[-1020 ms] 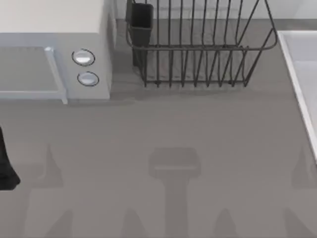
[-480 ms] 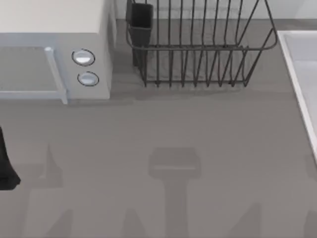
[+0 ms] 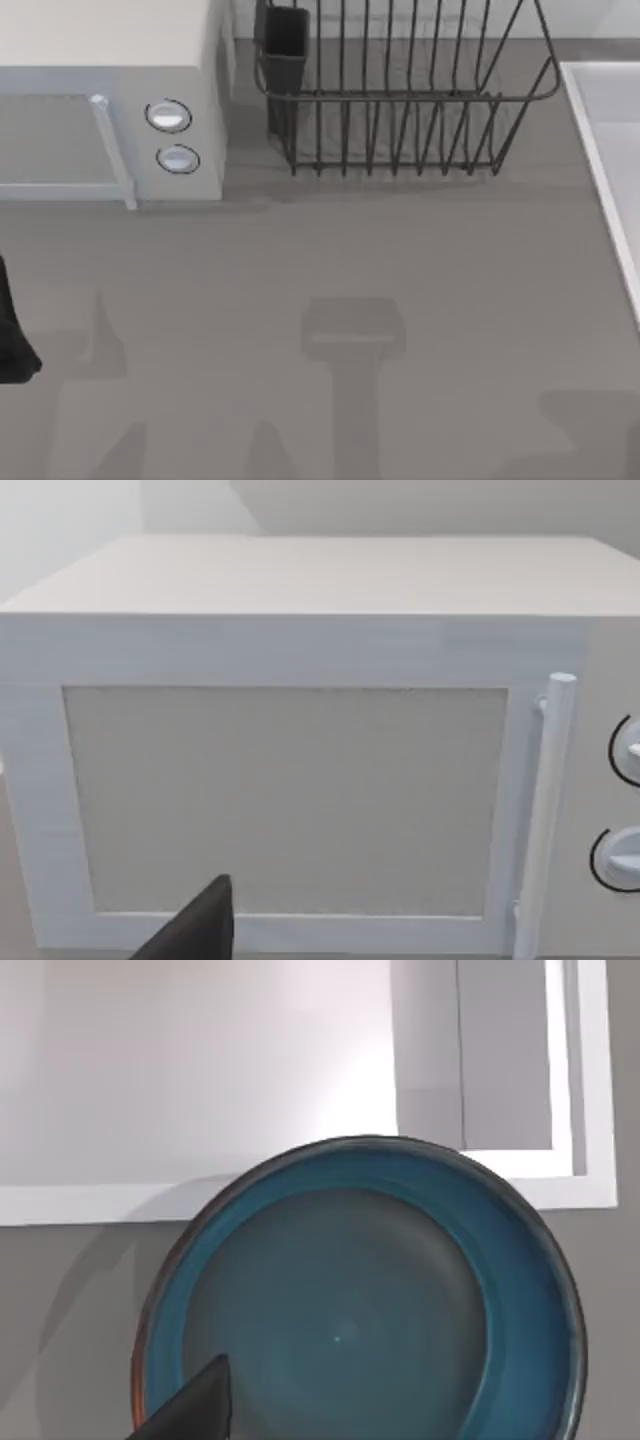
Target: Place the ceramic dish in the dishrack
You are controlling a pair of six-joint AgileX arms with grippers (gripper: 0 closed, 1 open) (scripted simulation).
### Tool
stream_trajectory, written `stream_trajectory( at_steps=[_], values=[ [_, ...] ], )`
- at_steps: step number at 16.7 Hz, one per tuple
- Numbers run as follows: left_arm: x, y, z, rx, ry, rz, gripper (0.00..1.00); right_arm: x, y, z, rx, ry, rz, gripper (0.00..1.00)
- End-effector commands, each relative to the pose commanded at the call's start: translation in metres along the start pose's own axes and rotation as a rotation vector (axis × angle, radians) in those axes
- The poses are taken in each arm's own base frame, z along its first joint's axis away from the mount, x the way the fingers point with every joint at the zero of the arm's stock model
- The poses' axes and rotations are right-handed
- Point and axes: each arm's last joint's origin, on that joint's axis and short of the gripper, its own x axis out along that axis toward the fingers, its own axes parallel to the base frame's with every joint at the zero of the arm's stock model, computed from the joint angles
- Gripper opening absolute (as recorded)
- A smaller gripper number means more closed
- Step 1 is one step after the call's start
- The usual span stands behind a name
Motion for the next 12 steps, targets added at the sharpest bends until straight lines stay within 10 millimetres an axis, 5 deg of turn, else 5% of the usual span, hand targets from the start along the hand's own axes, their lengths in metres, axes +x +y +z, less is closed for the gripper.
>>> stream_trajectory(
  at_steps=[7,12],
  values=[
    [0.0,0.0,0.0,0.0,0.0,0.0,1.0,0.042,-0.081,0.02,0.012,0.34,0.186,1.0],
    [0.0,0.0,0.0,0.0,0.0,0.0,1.0,0.051,-0.097,0.02,0.02,0.38,0.229,1.0]
  ],
)
